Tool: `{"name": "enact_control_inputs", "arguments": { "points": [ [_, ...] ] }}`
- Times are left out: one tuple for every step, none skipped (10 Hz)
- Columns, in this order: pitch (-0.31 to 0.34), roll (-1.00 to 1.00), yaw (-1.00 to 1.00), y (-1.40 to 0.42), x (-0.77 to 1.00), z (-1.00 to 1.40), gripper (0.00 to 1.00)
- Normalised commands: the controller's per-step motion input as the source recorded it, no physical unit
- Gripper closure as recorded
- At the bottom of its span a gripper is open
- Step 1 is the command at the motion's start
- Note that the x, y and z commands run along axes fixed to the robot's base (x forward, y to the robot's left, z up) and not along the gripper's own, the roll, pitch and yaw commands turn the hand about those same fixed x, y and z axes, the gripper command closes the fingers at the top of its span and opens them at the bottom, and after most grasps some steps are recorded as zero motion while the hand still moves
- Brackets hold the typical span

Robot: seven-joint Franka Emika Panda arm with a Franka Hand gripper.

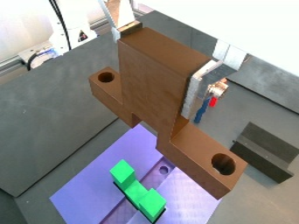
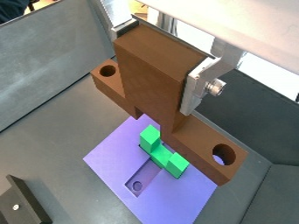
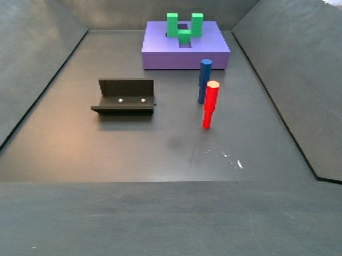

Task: Pick up the brown object. Move up. Move to above the board. Insert the brown object.
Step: Insert the brown object.

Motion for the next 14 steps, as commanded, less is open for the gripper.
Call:
{"name": "enact_control_inputs", "arguments": {
  "points": [
    [-0.331,-0.27,-0.40,0.00,-0.37,0.00,1.00],
    [-0.347,-0.15,-0.59,0.00,-0.24,0.00,1.00],
    [-0.297,-0.08,-0.81,0.02,-0.07,0.00,1.00],
    [-0.323,0.03,-0.81,0.00,0.00,-0.26,1.00],
    [-0.236,0.23,-0.82,0.00,0.12,-0.18,1.00],
    [-0.180,0.45,-0.80,-0.08,0.15,-0.23,1.00],
    [-0.051,0.38,-0.87,-0.03,0.00,-0.43,1.00],
    [0.000,0.30,-0.91,-0.02,0.00,-0.51,1.00],
    [0.083,0.11,-0.93,0.00,-0.08,-0.43,1.00],
    [0.129,-0.01,-1.00,0.03,0.00,-0.68,1.00],
    [0.137,-0.05,-1.00,0.00,0.00,-0.73,1.00],
    [0.074,-0.10,-0.94,0.00,0.00,-0.55,1.00],
    [0.017,-0.20,-0.82,-0.05,0.00,-0.25,1.00],
    [0.020,-0.21,-0.81,-0.05,0.00,-0.22,1.00]
  ]
}}
